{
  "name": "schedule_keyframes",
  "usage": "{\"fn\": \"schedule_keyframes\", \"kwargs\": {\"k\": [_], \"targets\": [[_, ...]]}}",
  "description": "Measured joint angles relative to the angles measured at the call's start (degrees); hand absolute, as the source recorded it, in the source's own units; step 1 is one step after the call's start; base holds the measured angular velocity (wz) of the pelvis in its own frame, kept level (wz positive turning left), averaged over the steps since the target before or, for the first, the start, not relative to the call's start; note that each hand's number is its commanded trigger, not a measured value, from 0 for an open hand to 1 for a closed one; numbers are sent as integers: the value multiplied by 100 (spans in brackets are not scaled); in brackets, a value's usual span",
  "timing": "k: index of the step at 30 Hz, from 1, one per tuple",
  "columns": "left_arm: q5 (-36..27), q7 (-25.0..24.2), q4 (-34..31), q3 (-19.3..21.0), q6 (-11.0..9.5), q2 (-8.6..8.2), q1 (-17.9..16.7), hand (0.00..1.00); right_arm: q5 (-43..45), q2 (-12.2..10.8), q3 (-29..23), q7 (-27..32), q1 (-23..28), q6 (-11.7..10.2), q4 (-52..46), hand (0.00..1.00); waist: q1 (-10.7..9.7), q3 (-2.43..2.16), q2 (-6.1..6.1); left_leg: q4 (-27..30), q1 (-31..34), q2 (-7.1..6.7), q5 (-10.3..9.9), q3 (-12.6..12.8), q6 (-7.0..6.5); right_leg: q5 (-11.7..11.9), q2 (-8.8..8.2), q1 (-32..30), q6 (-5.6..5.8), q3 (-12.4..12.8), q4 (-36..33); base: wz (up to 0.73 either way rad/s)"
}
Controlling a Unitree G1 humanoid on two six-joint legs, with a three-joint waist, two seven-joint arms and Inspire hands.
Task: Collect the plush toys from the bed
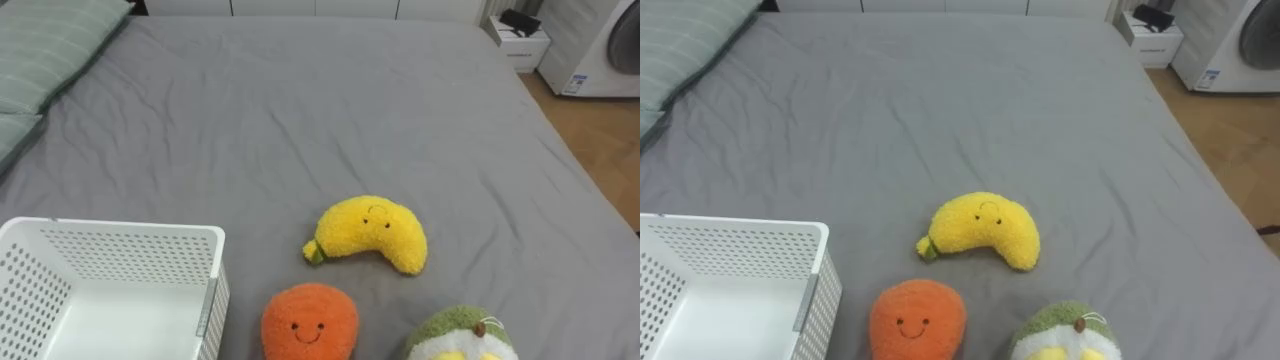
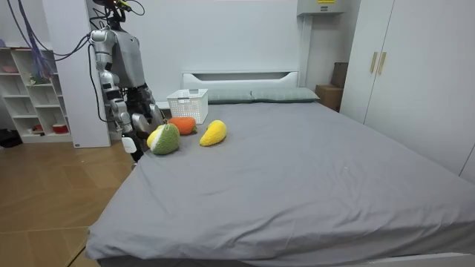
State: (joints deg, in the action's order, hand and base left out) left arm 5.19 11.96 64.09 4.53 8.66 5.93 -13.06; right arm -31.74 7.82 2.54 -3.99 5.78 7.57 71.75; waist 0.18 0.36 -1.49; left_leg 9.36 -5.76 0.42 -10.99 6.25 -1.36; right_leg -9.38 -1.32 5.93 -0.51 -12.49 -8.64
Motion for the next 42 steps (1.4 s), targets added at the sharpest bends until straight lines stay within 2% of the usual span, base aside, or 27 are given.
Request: {"fn": "schedule_keyframes", "kwargs": {"k": [8, 17, 21, 24, 29, 30, 34, 37, 42], "targets": [[-2, 169, -1, 36, -57, -1, 9, 0, -118, -2, 0, -43, -16, -43, 151, 0, 0, 13, 15, -39, -44, 4, 0, -5, 0, 0, -13, -5, 0, 11, -2, 0], [-144, 392, -30, 63, -58, -14, 16, 0, -442, -12, -41, -8, 50, -69, 189, 0, -14, -2, 9, -59, -80, -18, 3, 6, 0, 3, -7, 11, 4, 4, 1, 0], [-267, 393, -123, 251, -154, -10, 14, 0, -516, -31, -181, 54, 88, -88, 175, 0, -12, -7, 4, -64, -85, -17, 3, 10, 0, 3, 0, 9, 4, 28, 0, 0], [-339, 374, -135, 331, -191, 5, -37, 0, -607, -29, -457, 177, 167, -132, 182, 0, -45, -17, -9, -64, -94, -21, 4, -6, 0, 3, 1, 23, 4, 25, -7, 0], [-361, 376, -219, 831, -246, 21, -120, 0, -659, 106, -1044, 426, 343, -175, 109, 0, -156, -21, -99, -76, -112, 2, 3, 19, 1, -10, -22, 16, 2, 56, -28, -3], [-385, 382, -219, 884, -261, 23, -147, 0, -638, 149, -1214, 530, 345, -179, 73, 0, -167, -5, -95, -75, -110, 5, 2, 33, 1, -12, -16, -4, 0, 85, -48, -11], [-455, 416, -215, 895, -277, 85, -161, 0, -623, 304, -1642, 959, 420, -196, -560, 0, -222, -9, -189, -76, -88, 2, 3, 85, -2, -24, -5, -88, 0, 143, -139, -9], [-455, 416, -216, 882, -290, 165, -167, 0, -594, 454, -1756, 1256, 376, -334, -992, 0, -219, -5, -231, -74, -83, 3, 4, 114, -3, -21, -16, -102, 0, 153, -136, -3], [-448, 408, -215, 878, -302, 177, -232, 0, -303, 538, -1940, 1621, 203, -384, -1881, 0, -267, -9, -250, -77, -89, 1, 10, 112, 0, -16, -9, -122, -2, 154, -125, 0]]}}
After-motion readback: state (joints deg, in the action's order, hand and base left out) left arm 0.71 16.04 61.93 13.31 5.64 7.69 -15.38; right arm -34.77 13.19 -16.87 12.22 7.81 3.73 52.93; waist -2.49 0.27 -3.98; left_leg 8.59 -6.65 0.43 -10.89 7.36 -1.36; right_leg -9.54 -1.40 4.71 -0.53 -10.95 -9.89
